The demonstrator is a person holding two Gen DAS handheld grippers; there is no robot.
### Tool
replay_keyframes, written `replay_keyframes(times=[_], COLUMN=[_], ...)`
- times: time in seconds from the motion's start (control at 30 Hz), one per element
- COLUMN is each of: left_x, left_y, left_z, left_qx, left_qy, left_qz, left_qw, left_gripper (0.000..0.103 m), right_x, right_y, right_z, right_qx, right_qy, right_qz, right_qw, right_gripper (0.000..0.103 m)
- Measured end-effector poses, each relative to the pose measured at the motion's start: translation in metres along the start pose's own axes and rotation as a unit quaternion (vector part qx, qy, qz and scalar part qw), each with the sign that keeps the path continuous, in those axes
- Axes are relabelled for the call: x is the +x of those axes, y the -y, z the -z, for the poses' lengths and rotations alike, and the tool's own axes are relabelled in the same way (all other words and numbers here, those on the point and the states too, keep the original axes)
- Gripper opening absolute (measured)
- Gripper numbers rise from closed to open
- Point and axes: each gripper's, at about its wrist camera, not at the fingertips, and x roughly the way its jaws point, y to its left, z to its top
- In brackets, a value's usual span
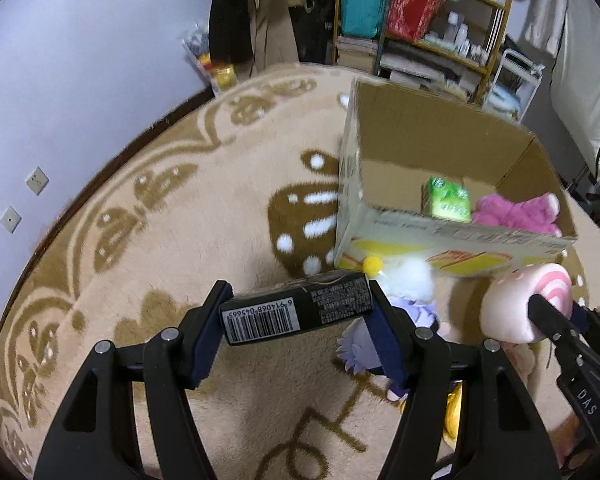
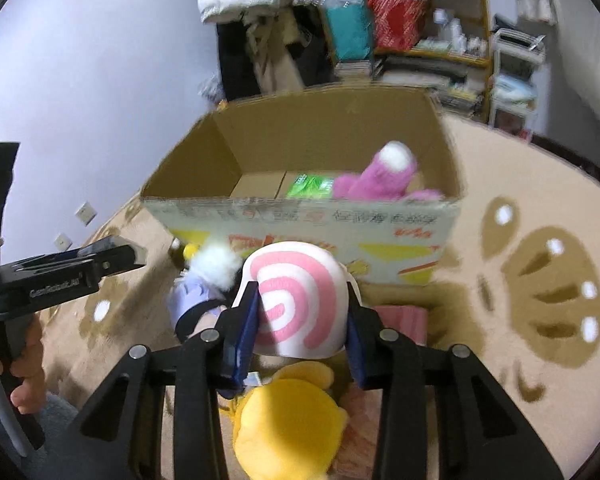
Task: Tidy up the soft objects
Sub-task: 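Lift black box with left tool while right tool carries cushion over the box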
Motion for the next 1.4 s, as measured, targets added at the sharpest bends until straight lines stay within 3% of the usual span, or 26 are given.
replay_keyframes(times=[0.2,0.43,0.63,1.07,1.4], left_x=[-0.033,-0.071,-0.084,-0.073,-0.051], left_y=[0.006,0.017,0.023,0.043,0.064], left_z=[-0.004,-0.006,-0.007,-0.015,-0.027], left_qx=[0.012,0.04,0.043,0.062,0.085], left_qy=[0.062,0.161,0.204,0.253,0.25], left_qz=[0.001,-0.018,-0.022,-0.04,-0.038], left_qw=[0.998,0.9861,0.9777,0.9648,0.9639], left_gripper=[0.065,0.065,0.065,0.065,0.065], right_x=[-0.044,-0.082,-0.09,-0.065,-0.04], right_y=[0.006,0.006,0.006,0.009,0.016], right_z=[-0.007,-0.025,-0.043,-0.069,-0.084], right_qx=[0.003,-0.002,-0.013,-0.03,-0.043], right_qy=[0.064,0.153,0.191,0.211,0.203], right_qz=[0.019,0.028,0.033,0.044,0.034], right_qw=[0.998,0.988,0.981,0.976,0.978], right_gripper=[0.04,0.04,0.04,0.04,0.04])
